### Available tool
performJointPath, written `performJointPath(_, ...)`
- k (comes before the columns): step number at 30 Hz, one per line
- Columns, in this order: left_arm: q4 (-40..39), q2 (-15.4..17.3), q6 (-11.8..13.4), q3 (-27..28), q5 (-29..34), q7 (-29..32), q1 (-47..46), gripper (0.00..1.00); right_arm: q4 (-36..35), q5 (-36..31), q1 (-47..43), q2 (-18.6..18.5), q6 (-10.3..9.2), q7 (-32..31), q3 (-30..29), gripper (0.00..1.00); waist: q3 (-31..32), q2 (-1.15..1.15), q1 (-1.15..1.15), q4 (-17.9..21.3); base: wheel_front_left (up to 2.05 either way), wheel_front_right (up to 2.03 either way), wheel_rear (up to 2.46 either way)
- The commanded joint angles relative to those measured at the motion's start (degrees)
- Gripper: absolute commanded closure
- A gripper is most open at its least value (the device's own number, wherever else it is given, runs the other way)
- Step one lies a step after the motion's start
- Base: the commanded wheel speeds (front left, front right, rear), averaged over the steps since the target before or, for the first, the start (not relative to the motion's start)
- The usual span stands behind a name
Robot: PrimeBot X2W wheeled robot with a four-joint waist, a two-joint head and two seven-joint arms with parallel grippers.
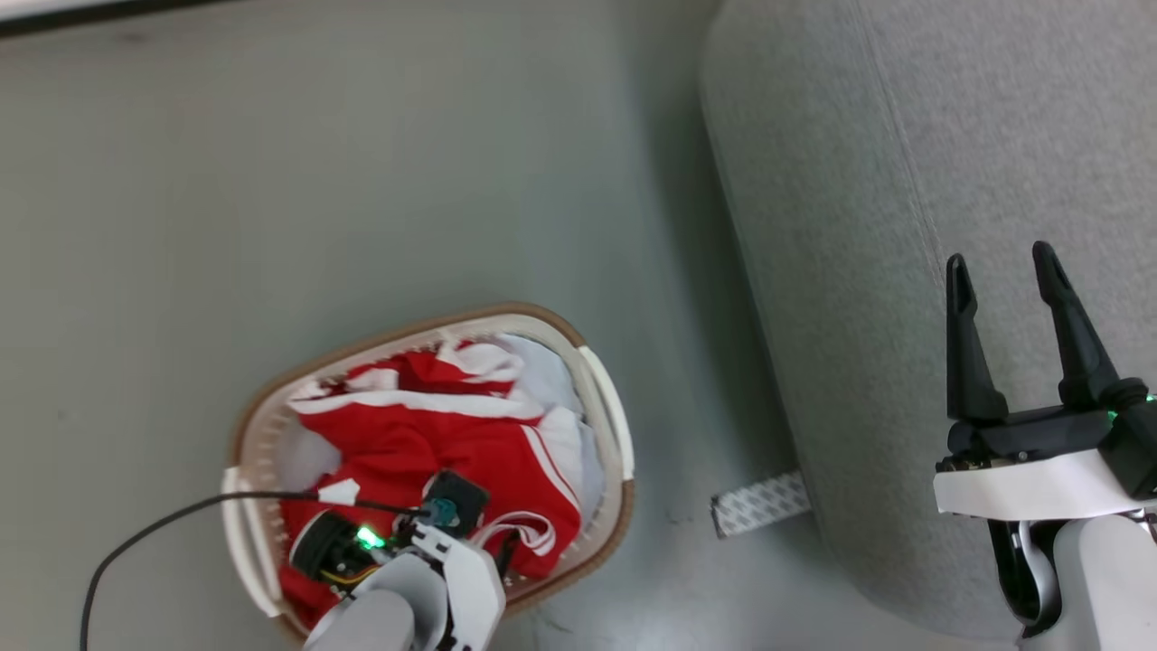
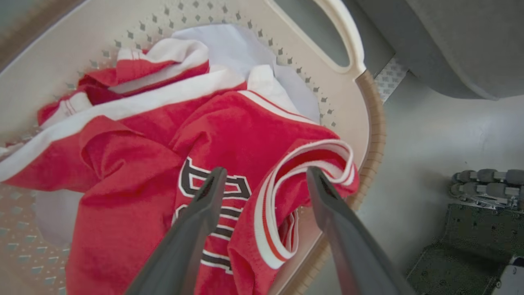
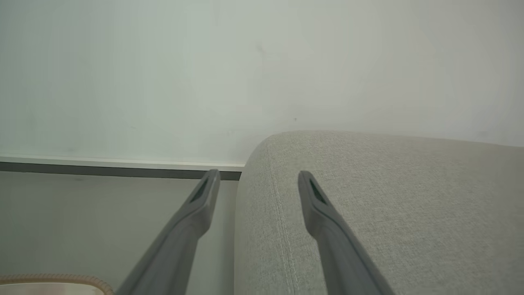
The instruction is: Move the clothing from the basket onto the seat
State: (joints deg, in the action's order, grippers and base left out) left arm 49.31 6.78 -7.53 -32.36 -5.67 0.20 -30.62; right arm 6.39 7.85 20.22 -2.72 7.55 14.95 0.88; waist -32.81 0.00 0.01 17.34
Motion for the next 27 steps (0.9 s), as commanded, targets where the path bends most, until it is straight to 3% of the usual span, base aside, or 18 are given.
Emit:
performJointPath(1, 0.7, 0.8, 0.1, -0.5, -1.3, 0.6, -0.8, 0.00, -0.3, 0.8, 1.1, 0.0, -0.13, 0.1, -0.1, 0.00, -2.8, 0.00, -0.01, 2.6, 0.00, 0.00, 0.00)
performJointPath(11, 5.3, 4.4, 0.1, -1.9, -4.3, 3.4, -4.2, 0.00, -1.6, 3.6, 3.2, -0.1, -0.13, 0.1, 0.7, 0.00, -8.3, 0.00, -0.01, 5.9, 0.00, 0.00, 0.00)
performJointPath(12, 5.7, 4.3, 0.1, -2.3, -4.9, 3.7, -4.4, 0.28, -1.5, 3.8, 3.3, -0.1, -0.13, 0.1, 0.7, 0.00, -8.4, 0.00, -0.01, 6.0, 0.00, 0.00, 0.00)
performJointPath(13, 6.0, 4.2, 0.1, -2.9, -5.2, 3.6, -4.5, 1.00, -1.4, 3.9, 3.1, -0.1, -0.13, 0.1, 0.8, 0.00, -8.4, 0.00, -0.01, 6.1, 0.00, 0.00, 0.00)
performJointPath(20, 5.1, 3.1, 0.1, -5.0, -10.6, 0.2, -5.1, 1.00, 0.6, 2.8, 0.6, -0.1, -0.12, 0.1, -0.7, 0.00, -3.9, 0.00, -0.01, 3.7, 0.00, 0.00, 0.00)
performJointPath(27, 1.6, 2.6, 0.1, -4.7, -15.6, -4.2, -2.3, 1.00, 2.4, 0.3, -2.6, -0.1, -0.12, 0.1, -2.6, 0.00, 5.9, 0.00, -0.01, -0.5, 0.00, 0.00, 0.00)
